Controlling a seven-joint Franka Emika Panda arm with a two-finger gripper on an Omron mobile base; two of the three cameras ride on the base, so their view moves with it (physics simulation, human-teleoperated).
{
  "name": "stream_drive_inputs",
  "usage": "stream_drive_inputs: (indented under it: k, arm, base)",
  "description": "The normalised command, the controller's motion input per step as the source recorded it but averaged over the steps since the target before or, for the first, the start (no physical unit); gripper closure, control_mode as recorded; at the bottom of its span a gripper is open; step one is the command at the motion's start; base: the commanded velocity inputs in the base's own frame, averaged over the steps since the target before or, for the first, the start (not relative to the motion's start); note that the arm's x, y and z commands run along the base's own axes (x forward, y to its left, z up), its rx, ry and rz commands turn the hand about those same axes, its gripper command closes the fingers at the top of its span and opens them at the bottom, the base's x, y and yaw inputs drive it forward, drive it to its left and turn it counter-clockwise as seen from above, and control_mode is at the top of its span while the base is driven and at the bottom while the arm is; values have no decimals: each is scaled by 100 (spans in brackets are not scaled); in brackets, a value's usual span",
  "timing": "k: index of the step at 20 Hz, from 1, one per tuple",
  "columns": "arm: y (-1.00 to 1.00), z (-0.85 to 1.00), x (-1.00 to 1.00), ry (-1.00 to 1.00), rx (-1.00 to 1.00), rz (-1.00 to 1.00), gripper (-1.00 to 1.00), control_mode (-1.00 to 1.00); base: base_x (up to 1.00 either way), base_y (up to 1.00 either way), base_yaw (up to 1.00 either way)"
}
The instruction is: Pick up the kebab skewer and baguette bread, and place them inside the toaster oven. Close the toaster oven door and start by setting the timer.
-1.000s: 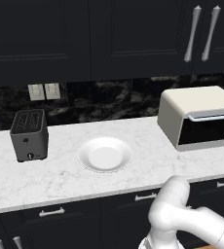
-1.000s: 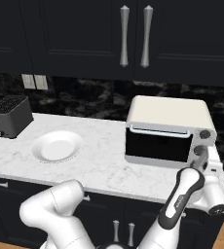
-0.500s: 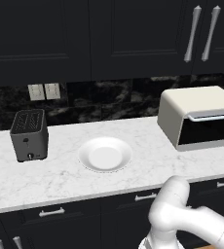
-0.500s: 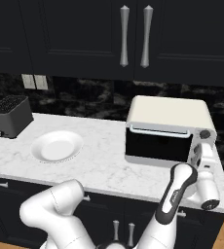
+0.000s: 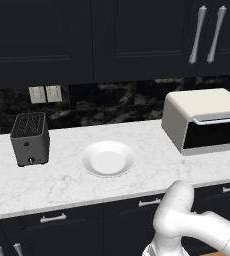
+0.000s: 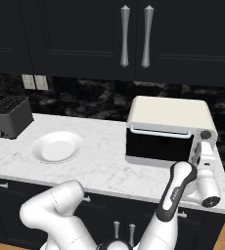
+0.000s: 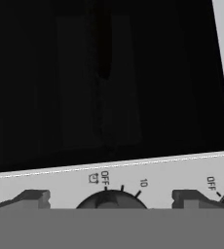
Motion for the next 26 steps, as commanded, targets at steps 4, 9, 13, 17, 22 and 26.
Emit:
stream_drive_inputs:
  k: [4,9,13,17,22,26]
  arm:
    - [-24,0,0,0,-5,0,-100,-100]
    - [-9,0,0,0,-4,0,-100,-100]
    - [-38,0,0,0,-2,0,100,-100]
    - [-38,0,0,0,-1,-1,100,-100]
    - [-36,0,0,0,0,-2,100,-100]
    - [-56,0,-1,0,0,-2,100,-100]
  base:
    - [0,0,0]
    - [0,0,0]
    - [0,0,0]
    - [0,0,0]
    - [0,0,0]
    - [0,0,0]
